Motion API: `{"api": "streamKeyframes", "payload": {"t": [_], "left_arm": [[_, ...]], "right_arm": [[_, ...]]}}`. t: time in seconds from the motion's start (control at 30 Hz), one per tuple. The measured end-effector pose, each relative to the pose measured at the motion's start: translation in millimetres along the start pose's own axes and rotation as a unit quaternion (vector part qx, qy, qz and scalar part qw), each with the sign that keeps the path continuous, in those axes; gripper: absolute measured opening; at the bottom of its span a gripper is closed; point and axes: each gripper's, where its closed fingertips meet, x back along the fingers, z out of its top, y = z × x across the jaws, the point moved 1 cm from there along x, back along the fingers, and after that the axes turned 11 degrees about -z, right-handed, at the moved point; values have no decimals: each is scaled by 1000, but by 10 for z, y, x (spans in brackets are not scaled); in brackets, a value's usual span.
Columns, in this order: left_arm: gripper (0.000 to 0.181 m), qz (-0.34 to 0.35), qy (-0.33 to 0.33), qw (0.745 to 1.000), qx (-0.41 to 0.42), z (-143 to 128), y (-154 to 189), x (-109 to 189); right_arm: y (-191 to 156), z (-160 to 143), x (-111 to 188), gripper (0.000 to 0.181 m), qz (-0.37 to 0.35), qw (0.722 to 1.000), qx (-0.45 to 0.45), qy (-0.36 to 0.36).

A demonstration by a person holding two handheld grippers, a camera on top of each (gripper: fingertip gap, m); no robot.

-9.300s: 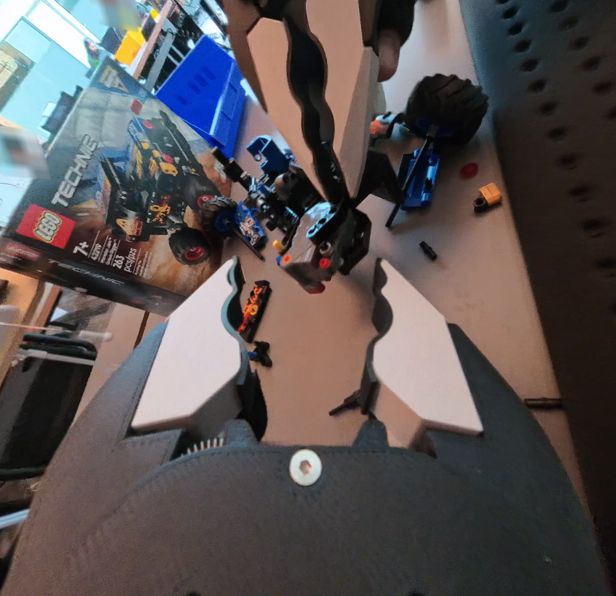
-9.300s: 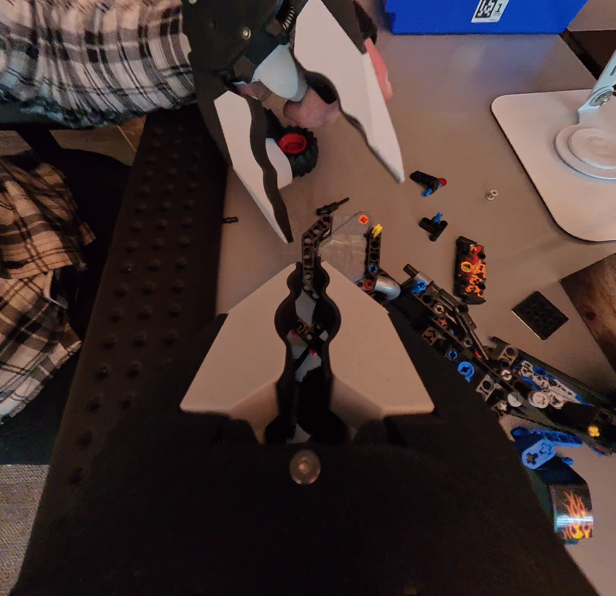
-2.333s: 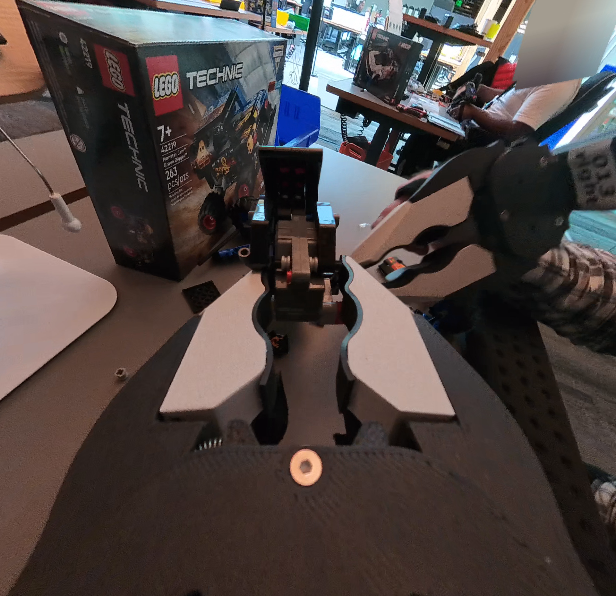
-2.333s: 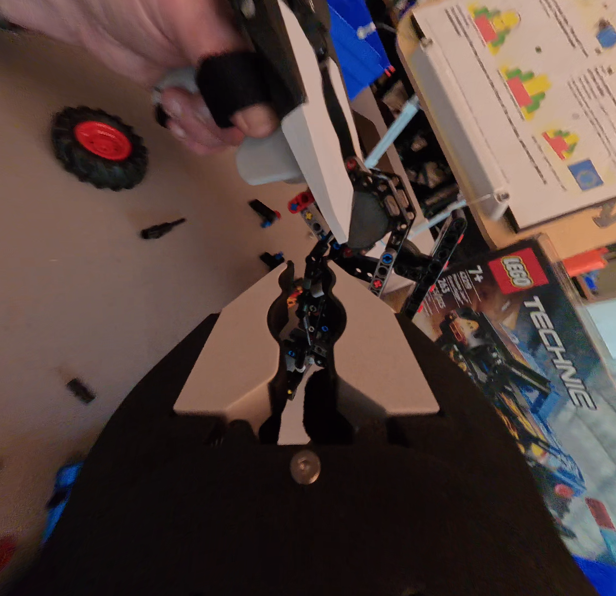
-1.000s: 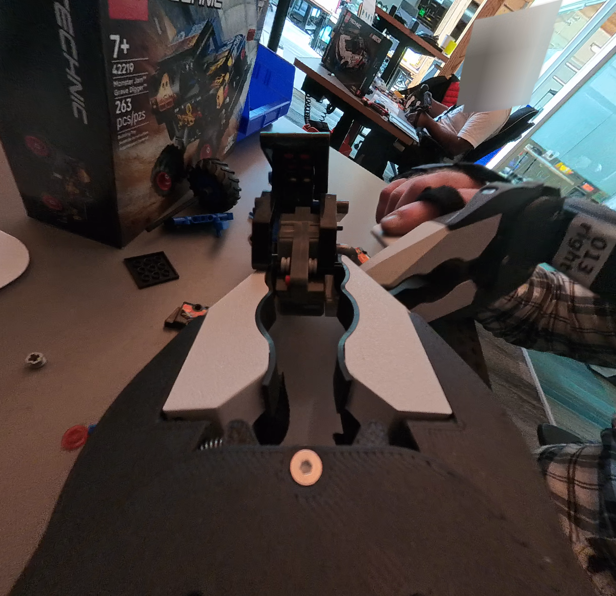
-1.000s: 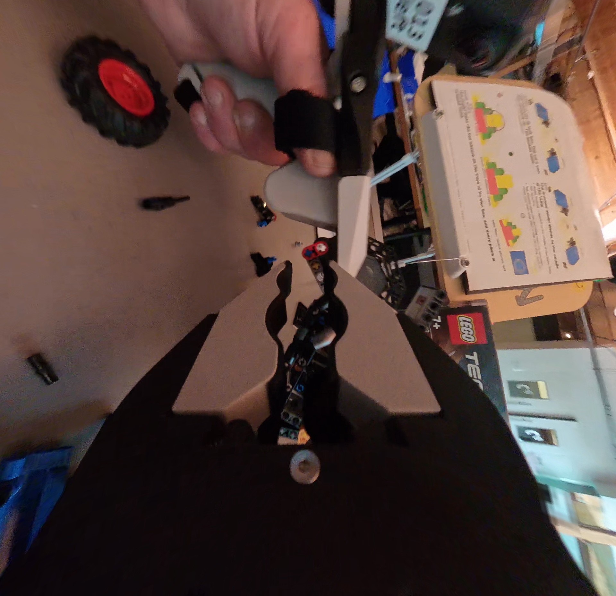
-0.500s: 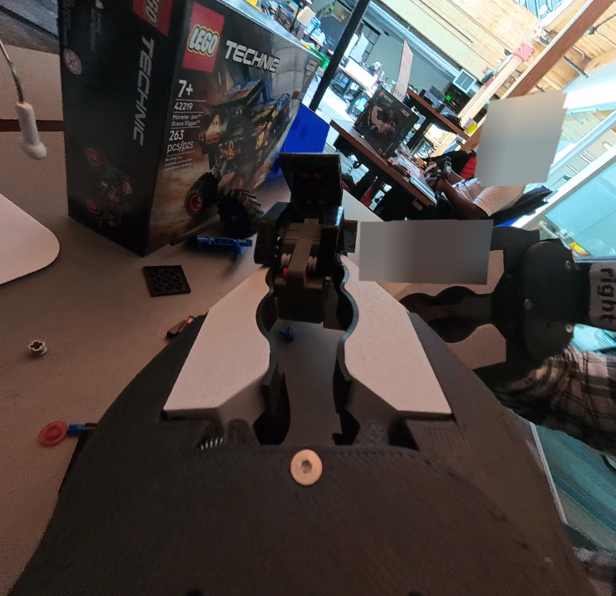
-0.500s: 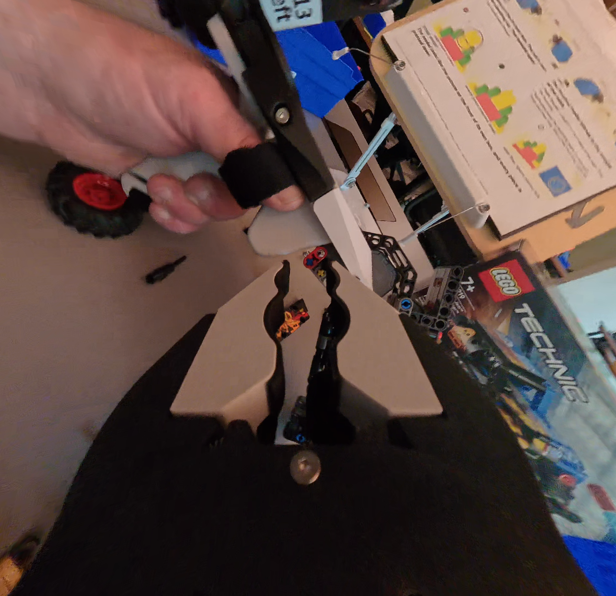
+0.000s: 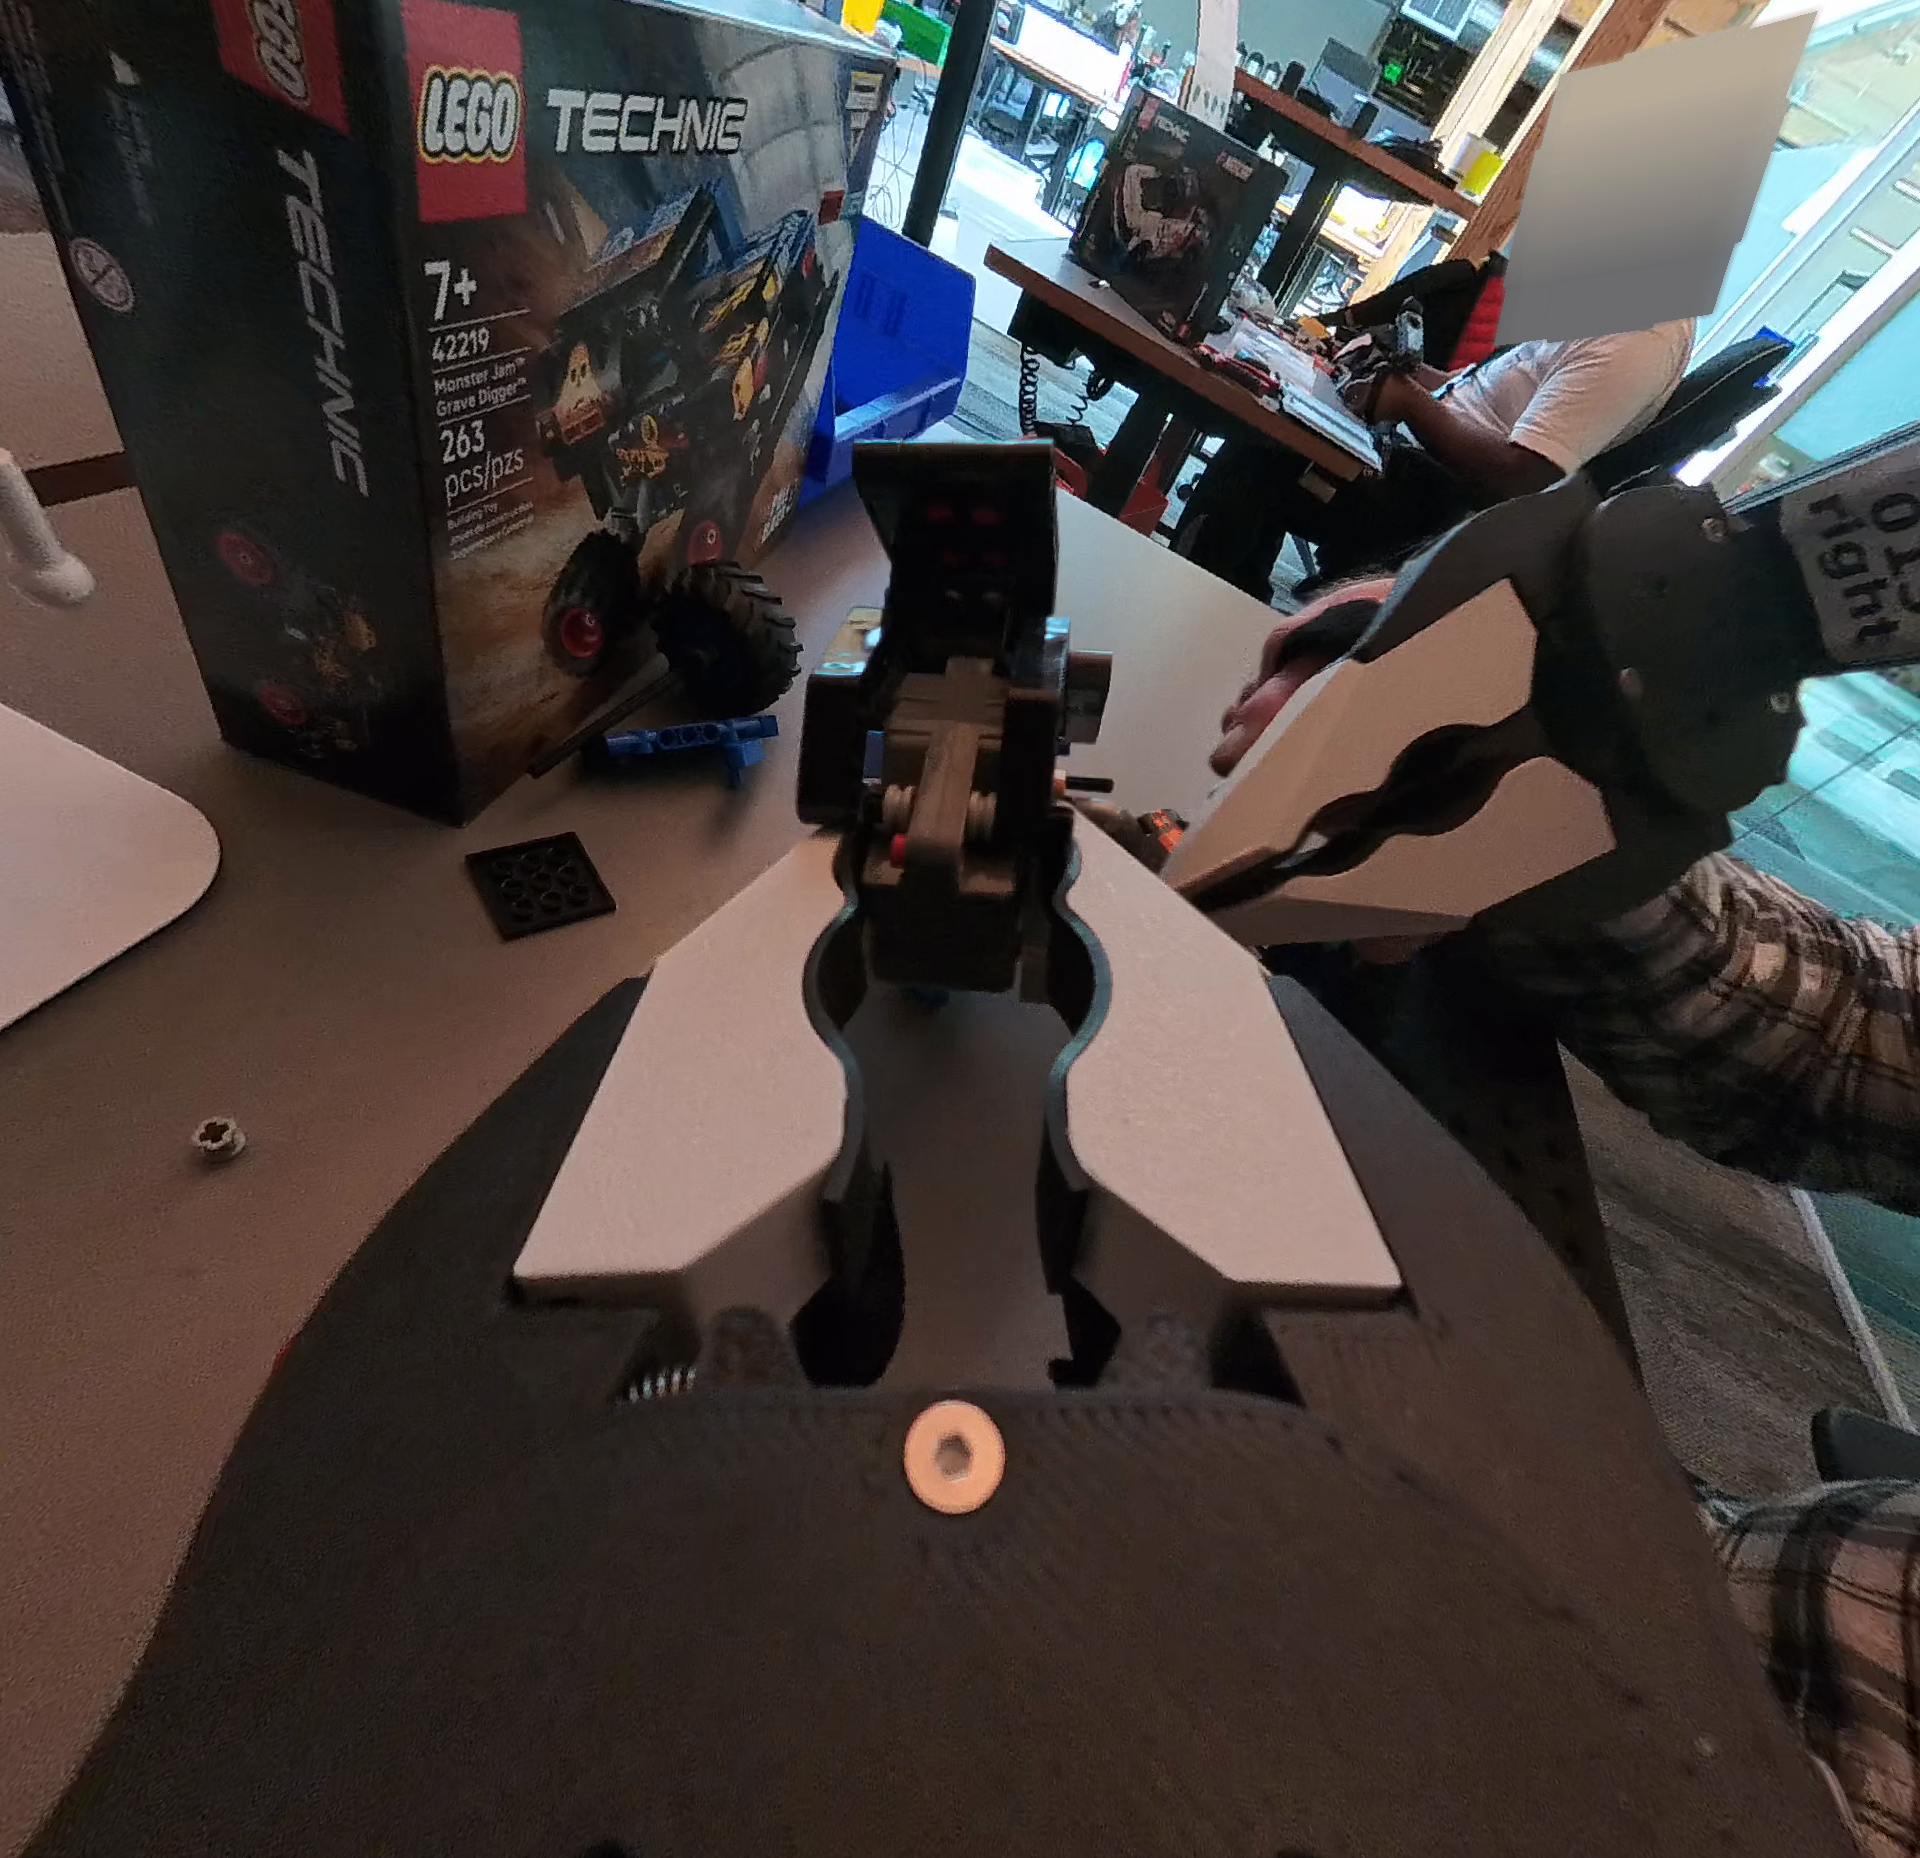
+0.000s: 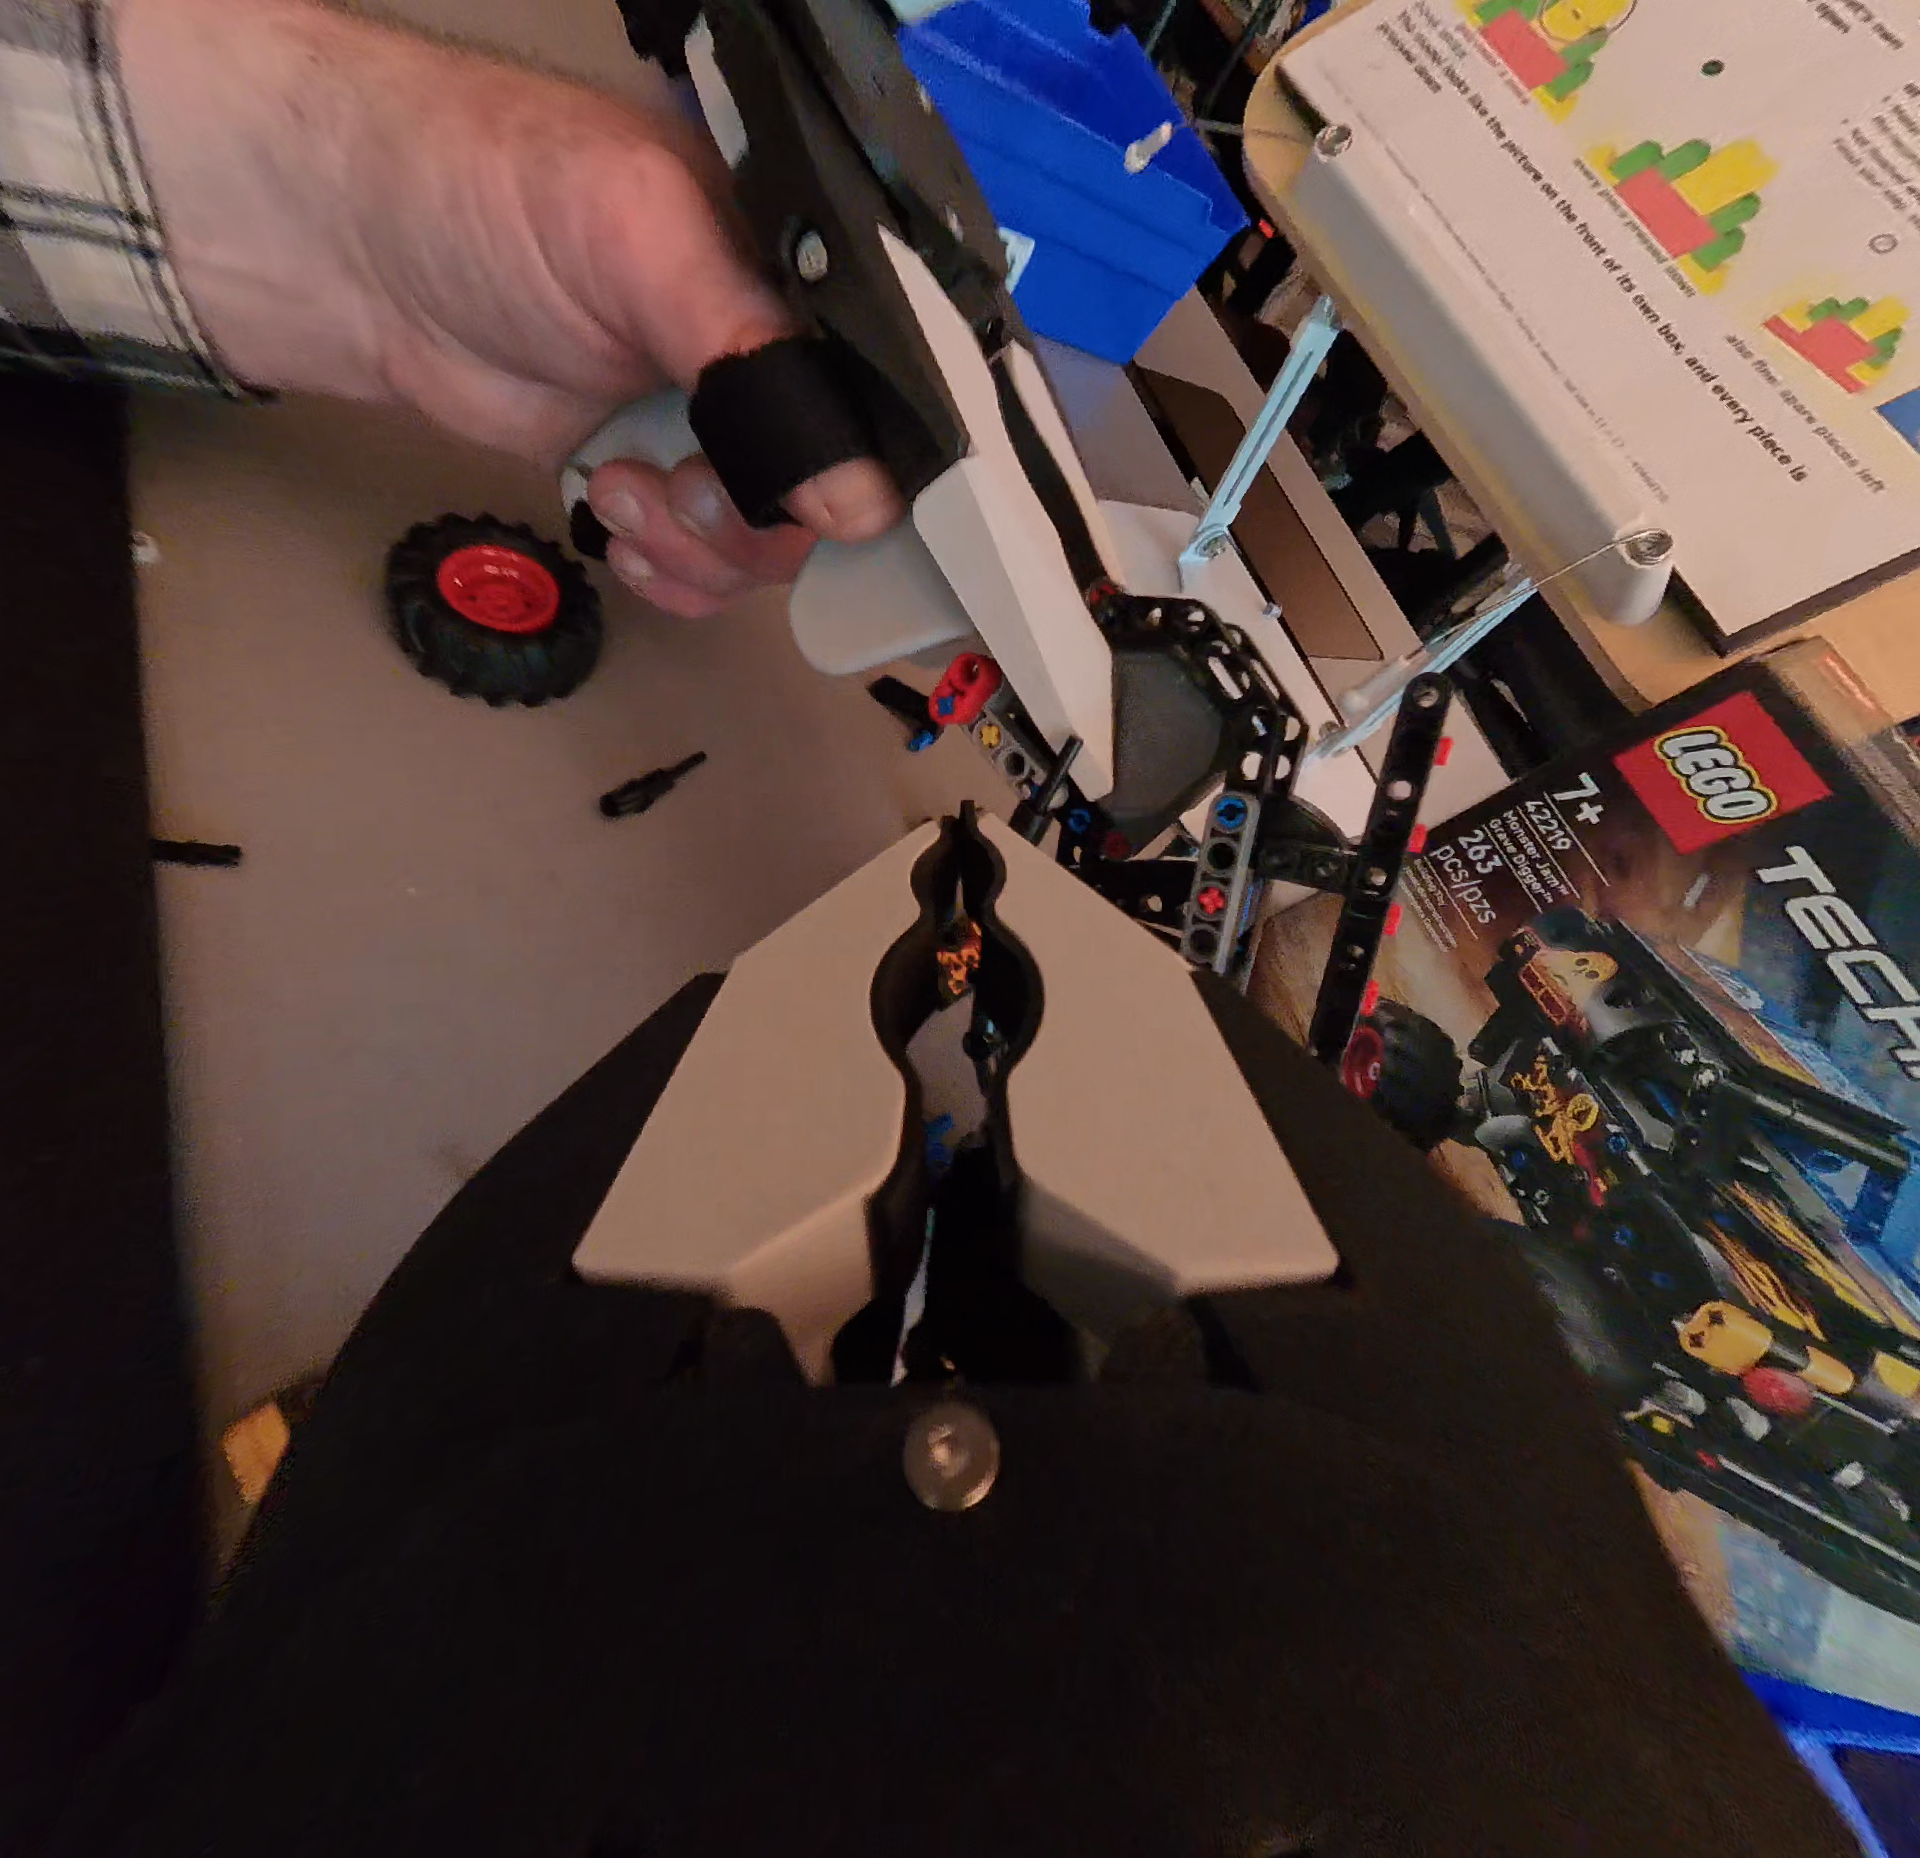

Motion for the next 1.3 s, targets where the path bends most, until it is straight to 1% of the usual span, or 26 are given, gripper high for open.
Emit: {"api": "streamKeyframes", "payload": {"t": [0.07,0.17,0.27,0.33,0.37,0.4,0.47,0.5,0.57,0.63,0.67,0.7,0.73,0.77,0.8,0.83,0.9,0.97,1.03,1.1,1.13,1.17,1.2,1.23,1.27,1.3], "left_arm": [[27,1,2,1000,1,6,15,-12],[26,2,5,1000,12,21,48,-38],[25,-18,26,998,60,36,84,-74],[25,-35,37,995,82,47,147,-132],[25,-31,37,995,85,41,144,-145],[25,-34,28,996,80,20,155,-153],[29,-38,20,997,64,17,156,-132],[32,-29,17,999,40,38,136,-96],[31,-9,0,1000,-29,74,176,-50],[31,13,-11,995,-102,114,260,-21],[33,14,-22,993,-115,107,297,-1],[38,10,-9,992,-124,159,337,45],[74,10,19,991,-130,244,361,114],[71,9,35,992,-120,300,352,196],[71,2,49,994,-102,348,339,276],[68,15,56,991,-121,385,331,340],[70,61,10,974,-216,330,361,311],[68,92,-5,938,-335,323,520,175],[63,152,-55,879,-449,291,580,24],[46,213,-105,794,-560,262,585,-79],[37,233,-141,774,-572,204,492,-109],[42,246,-149,767,-574,187,424,-121],[36,248,-151,764,-576,176,410,-123],[24,252,-166,759,-577,151,378,-117],[17,260,-175,752,-580,138,340,-103],[13,262,-179,754,-576,112,301,-98]], "right_arm": [[21,25,76,4,-8,1000,-12,8],[160,15,204,19,-69,998,1,16],[190,-179,173,30,-85,996,2,-22],[178,-333,72,27,-98,993,34,-56],[183,-383,45,18,-102,991,51,-69],[221,-426,36,16,-108,989,54,-81],[269,-458,34,15,-89,993,4,-73],[287,-458,38,15,-72,995,-32,-65],[296,-446,34,15,-42,995,-64,-58],[272,-449,-13,17,-27,995,-70,-66],[261,-460,-35,17,-22,995,-67,-72],[274,-466,-48,17,-25,995,-69,-74],[318,-475,-44,16,-35,994,-69,-76],[350,-492,-24,15,-35,994,-68,-78],[375,-500,-4,15,-31,994,-79,-75],[400,-507,14,15,-30,993,-89,-72],[409,-532,44,15,-27,993,-78,-81],[397,-520,42,15,-18,993,-78,-84],[394,-509,29,15,-10,993,-77,-89],[393,-488,14,15,-3,993,-76,-95],[389,-473,5,15,2,992,-77,-96],[393,-463,-11,15,2,992,-76,-99],[386,-450,-26,15,4,992,-72,-101],[356,-431,-41,15,12,993,-66,-102],[324,-414,-60,15,16,993,-59,-104],[313,-406,-83,15,14,993,-51,-110]]}}
